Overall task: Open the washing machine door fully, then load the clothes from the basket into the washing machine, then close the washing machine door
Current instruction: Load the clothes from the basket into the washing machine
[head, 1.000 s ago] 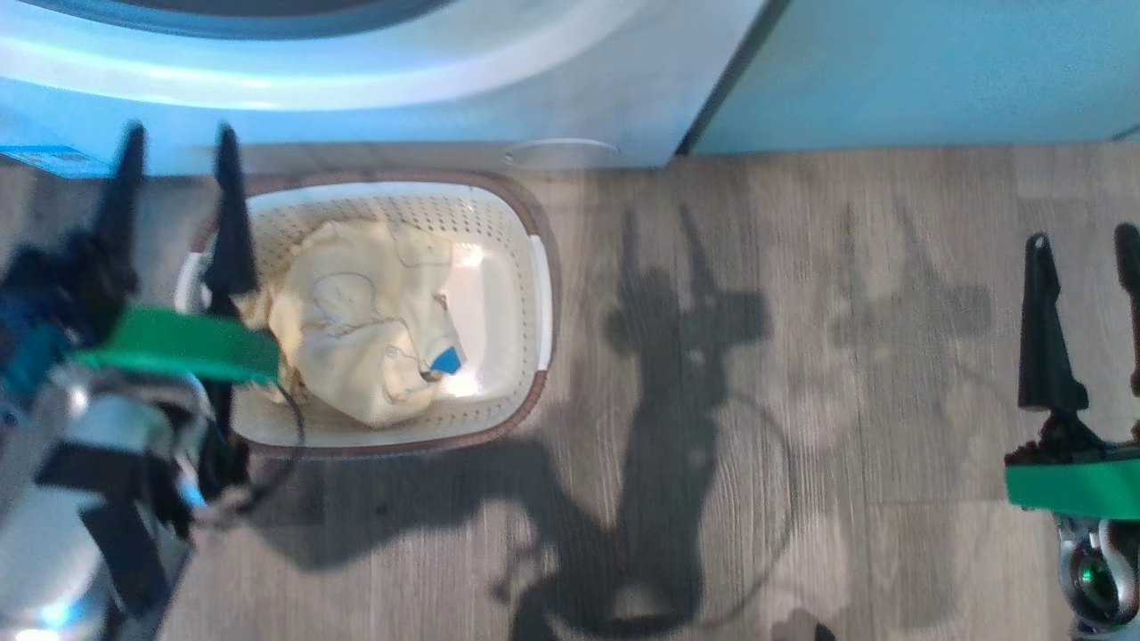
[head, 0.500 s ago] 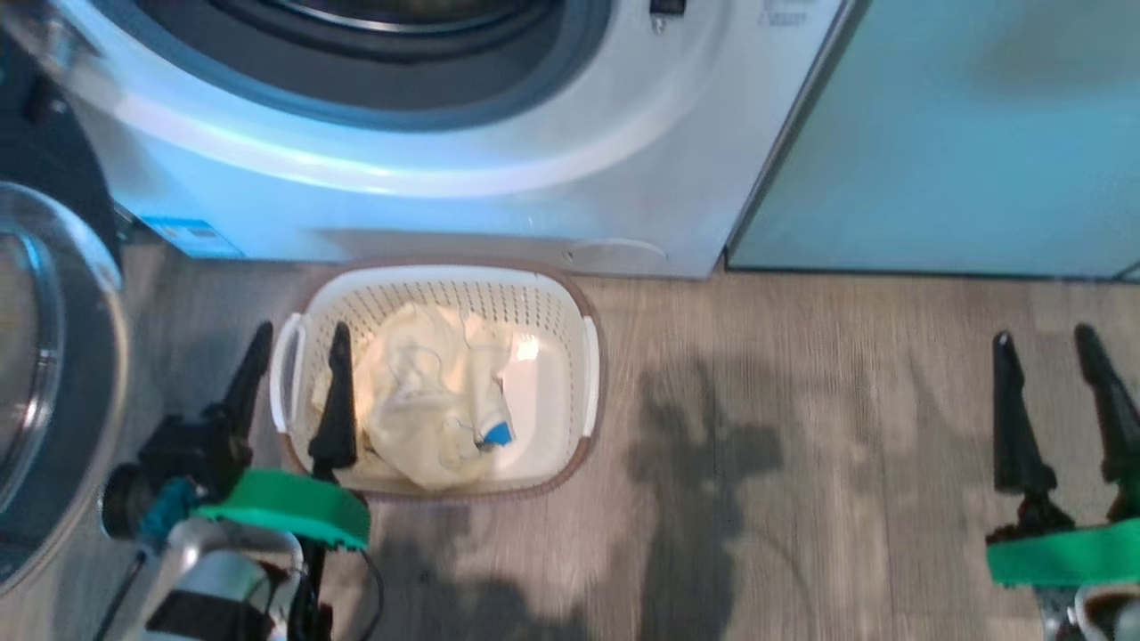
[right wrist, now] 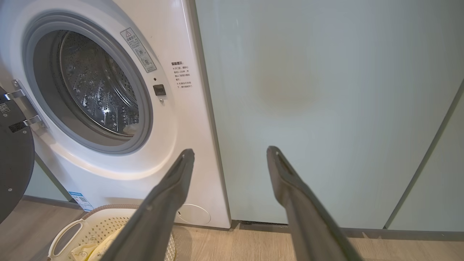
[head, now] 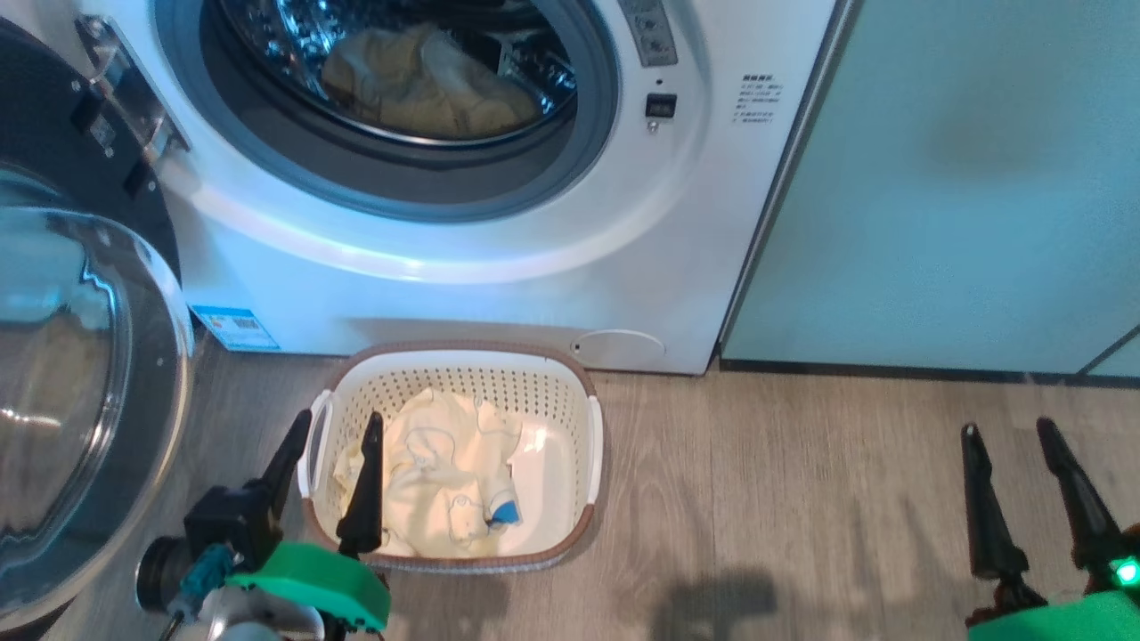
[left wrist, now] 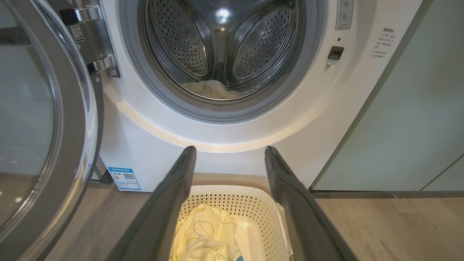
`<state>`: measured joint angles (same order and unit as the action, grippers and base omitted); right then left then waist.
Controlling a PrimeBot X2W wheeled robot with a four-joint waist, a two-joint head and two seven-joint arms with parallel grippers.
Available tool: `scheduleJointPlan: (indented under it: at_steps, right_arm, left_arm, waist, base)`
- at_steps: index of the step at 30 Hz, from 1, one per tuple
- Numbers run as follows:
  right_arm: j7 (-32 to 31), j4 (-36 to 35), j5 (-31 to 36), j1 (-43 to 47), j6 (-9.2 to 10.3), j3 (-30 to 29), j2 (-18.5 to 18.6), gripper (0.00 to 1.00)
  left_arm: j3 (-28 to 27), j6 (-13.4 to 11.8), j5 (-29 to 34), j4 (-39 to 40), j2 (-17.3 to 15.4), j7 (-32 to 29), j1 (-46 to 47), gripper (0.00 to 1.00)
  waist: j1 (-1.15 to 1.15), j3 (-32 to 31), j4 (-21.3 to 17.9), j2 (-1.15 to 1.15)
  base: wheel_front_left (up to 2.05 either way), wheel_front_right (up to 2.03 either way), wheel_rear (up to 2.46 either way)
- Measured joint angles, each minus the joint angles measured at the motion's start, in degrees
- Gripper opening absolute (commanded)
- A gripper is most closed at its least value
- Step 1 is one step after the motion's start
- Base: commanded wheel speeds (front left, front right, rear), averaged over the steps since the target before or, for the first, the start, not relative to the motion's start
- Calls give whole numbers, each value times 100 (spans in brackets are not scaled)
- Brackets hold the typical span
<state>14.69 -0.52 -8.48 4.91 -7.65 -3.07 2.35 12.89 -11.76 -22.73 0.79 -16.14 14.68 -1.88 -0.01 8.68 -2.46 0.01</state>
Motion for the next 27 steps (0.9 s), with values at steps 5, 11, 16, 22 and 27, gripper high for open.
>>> scheduleJointPlan:
  at_steps: [5, 11, 16, 22, 27]
  right_arm:
    - [0, 26, 0, 204, 0, 24, -2, 100]
    - [0, 27, 0, 322, 0, 36, -4, 100]
    - [0, 29, 1, 319, 0, 41, -7, 100]
    - [0, 51, 1, 319, 0, 47, -8, 100]
    - [0, 51, 0, 319, 0, 43, -10, 100]
  left_arm:
    - [10, 1, 15, -10, 33, 1, -110, 100]
    - [13, -1, 67, -26, 40, 0, -274, 100]
    - [14, -1, 74, -25, 44, 0, -276, 100]
    - [26, -2, 73, -25, 69, 0, -276, 100]
    - [35, -1, 73, -26, 70, 0, -275, 100]
  waist:
    - [0, -241, -59, 0]
    - [0, -426, -88, 0]
    - [0, -465, -74, 0]
    - [0, -503, -58, 0]
    - [1, -496, -44, 0]
  base:
    - [0, 0, 0]
    - [0, 0, 0]
    - [0, 0, 0]
    - [0, 0, 0]
    - [0, 0, 0]
